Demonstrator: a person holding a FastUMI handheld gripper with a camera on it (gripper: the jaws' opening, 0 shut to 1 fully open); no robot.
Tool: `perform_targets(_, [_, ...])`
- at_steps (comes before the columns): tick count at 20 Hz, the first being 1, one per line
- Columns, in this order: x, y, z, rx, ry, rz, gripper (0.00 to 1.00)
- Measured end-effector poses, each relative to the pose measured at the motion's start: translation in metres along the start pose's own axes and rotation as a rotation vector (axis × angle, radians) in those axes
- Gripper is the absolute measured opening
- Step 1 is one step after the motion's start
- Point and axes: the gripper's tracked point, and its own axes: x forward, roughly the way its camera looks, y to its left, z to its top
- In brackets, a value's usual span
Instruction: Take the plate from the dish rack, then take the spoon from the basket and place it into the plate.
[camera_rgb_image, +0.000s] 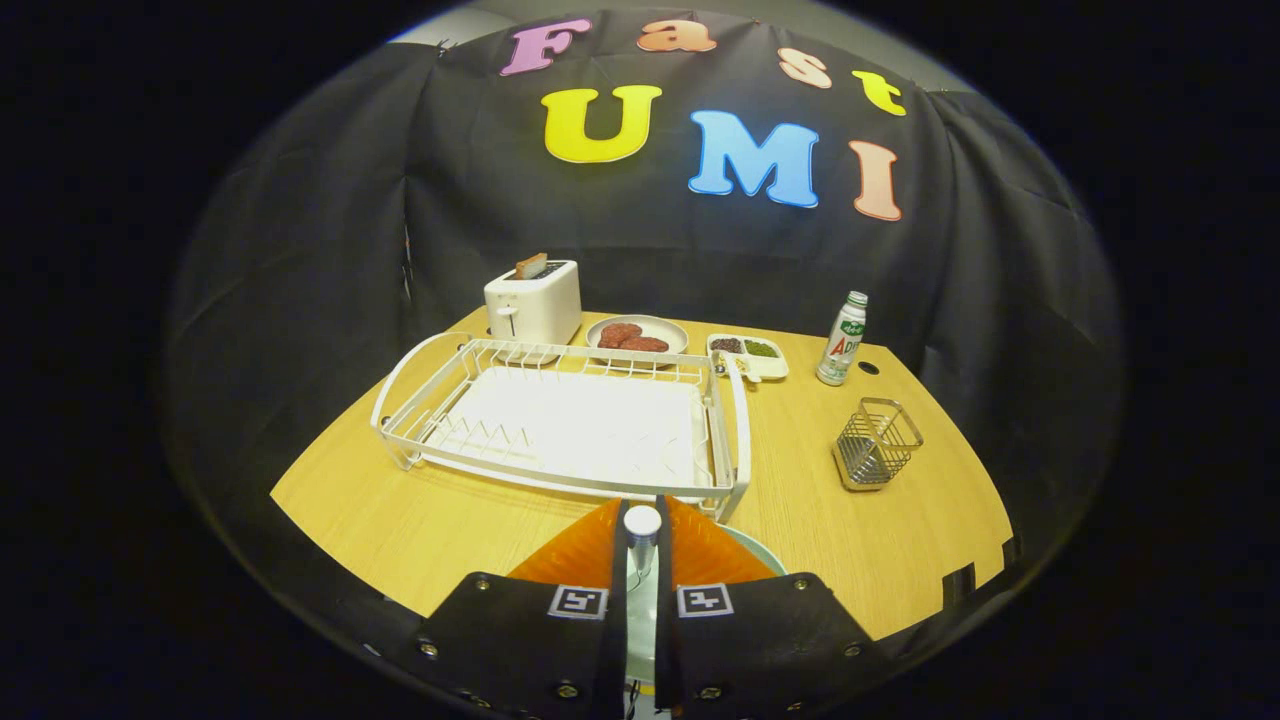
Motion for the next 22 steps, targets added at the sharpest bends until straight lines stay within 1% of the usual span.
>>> perform_targets(7, [0.008,0.006,-0.003,0.025,0.015,0.020,0.11])
perform_targets(11, [0.010,0.010,-0.002,0.027,0.009,0.053,0.11])
perform_targets(12, [0.011,0.005,0.000,0.014,0.005,0.042,0.14])
perform_targets(13, [0.011,-0.001,0.000,0.000,0.001,0.020,0.14])
perform_targets(14, [0.010,-0.006,0.004,-0.010,-0.012,0.002,0.18])
perform_targets(16, [0.009,-0.014,0.009,-0.021,-0.033,-0.024,0.31])
perform_targets(19, [0.011,-0.020,0.012,-0.007,-0.036,-0.035,0.31])
perform_targets(20, [0.011,-0.028,0.010,-0.006,-0.027,-0.055,0.47])
perform_targets(22, [0.013,-0.028,0.013,0.014,-0.030,-0.044,0.48])
